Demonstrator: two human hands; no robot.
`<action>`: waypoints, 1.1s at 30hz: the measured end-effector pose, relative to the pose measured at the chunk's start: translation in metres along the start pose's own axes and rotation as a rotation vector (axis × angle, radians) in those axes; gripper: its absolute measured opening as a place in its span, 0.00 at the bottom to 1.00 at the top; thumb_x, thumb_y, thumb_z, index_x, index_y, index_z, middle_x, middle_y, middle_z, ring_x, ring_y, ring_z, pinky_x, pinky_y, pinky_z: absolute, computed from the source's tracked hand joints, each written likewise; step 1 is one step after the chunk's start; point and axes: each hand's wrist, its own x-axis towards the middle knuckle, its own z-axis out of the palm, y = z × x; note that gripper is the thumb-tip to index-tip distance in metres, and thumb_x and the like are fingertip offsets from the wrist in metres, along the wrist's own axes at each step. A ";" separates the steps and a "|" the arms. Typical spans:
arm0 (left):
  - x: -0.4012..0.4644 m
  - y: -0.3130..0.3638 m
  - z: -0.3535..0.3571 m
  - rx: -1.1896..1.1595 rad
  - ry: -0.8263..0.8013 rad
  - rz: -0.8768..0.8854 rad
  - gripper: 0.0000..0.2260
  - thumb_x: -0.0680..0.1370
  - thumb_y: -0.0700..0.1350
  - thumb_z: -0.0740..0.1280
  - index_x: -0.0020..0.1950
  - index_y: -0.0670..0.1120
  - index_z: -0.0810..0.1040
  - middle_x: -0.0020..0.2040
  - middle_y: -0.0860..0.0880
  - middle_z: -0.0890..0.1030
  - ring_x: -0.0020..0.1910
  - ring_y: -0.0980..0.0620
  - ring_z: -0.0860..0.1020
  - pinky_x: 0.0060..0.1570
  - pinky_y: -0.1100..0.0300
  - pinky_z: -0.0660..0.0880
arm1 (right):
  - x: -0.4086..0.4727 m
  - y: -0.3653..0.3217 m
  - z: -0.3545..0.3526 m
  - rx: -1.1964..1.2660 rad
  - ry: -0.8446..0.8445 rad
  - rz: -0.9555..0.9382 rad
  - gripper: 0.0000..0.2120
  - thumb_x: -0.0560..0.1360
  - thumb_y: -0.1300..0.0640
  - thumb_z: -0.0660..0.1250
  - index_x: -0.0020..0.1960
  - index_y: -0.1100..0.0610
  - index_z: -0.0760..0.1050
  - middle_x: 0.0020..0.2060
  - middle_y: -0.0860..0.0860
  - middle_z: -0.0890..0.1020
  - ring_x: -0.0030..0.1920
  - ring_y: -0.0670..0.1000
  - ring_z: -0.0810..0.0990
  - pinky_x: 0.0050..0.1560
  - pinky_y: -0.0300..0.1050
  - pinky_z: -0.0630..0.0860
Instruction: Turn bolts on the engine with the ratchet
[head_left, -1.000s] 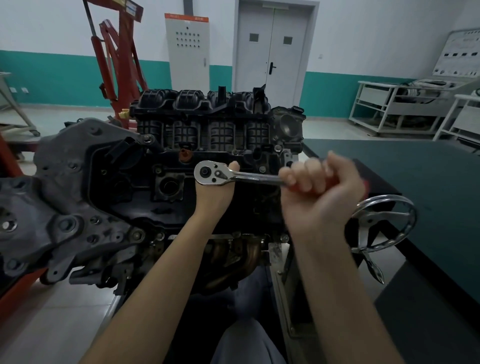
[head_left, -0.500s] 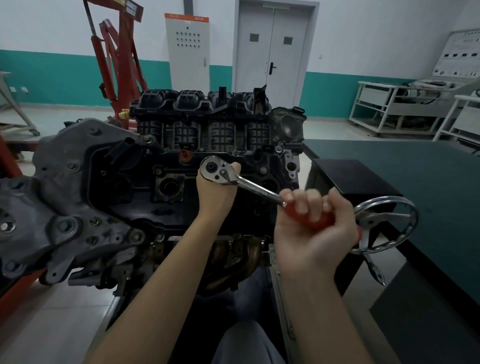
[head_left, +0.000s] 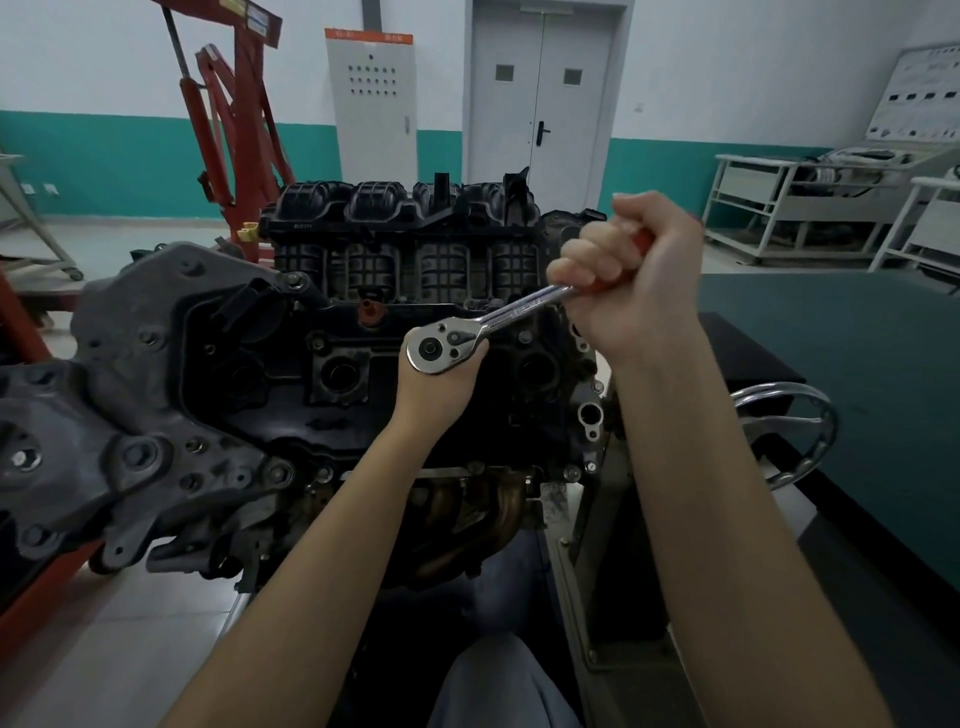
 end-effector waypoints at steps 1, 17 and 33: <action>0.000 0.000 0.000 -0.006 0.037 0.004 0.27 0.76 0.33 0.64 0.22 0.55 0.66 0.20 0.60 0.66 0.21 0.62 0.65 0.25 0.73 0.62 | -0.007 0.004 -0.004 0.022 0.007 -0.037 0.18 0.73 0.64 0.57 0.26 0.53 0.60 0.19 0.46 0.59 0.20 0.46 0.57 0.24 0.36 0.59; 0.005 -0.004 -0.002 -0.042 0.080 -0.062 0.24 0.77 0.32 0.62 0.27 0.53 0.62 0.24 0.59 0.66 0.24 0.61 0.63 0.29 0.68 0.60 | -0.022 0.009 -0.010 0.011 -0.034 -0.083 0.19 0.73 0.64 0.56 0.25 0.53 0.60 0.18 0.47 0.59 0.21 0.47 0.56 0.25 0.38 0.61; 0.002 -0.002 0.000 -0.039 0.090 0.034 0.24 0.76 0.29 0.61 0.27 0.49 0.57 0.19 0.58 0.61 0.20 0.60 0.60 0.24 0.71 0.58 | -0.079 0.050 -0.038 0.189 0.051 -0.283 0.15 0.69 0.61 0.59 0.26 0.53 0.61 0.19 0.47 0.61 0.23 0.48 0.61 0.29 0.41 0.69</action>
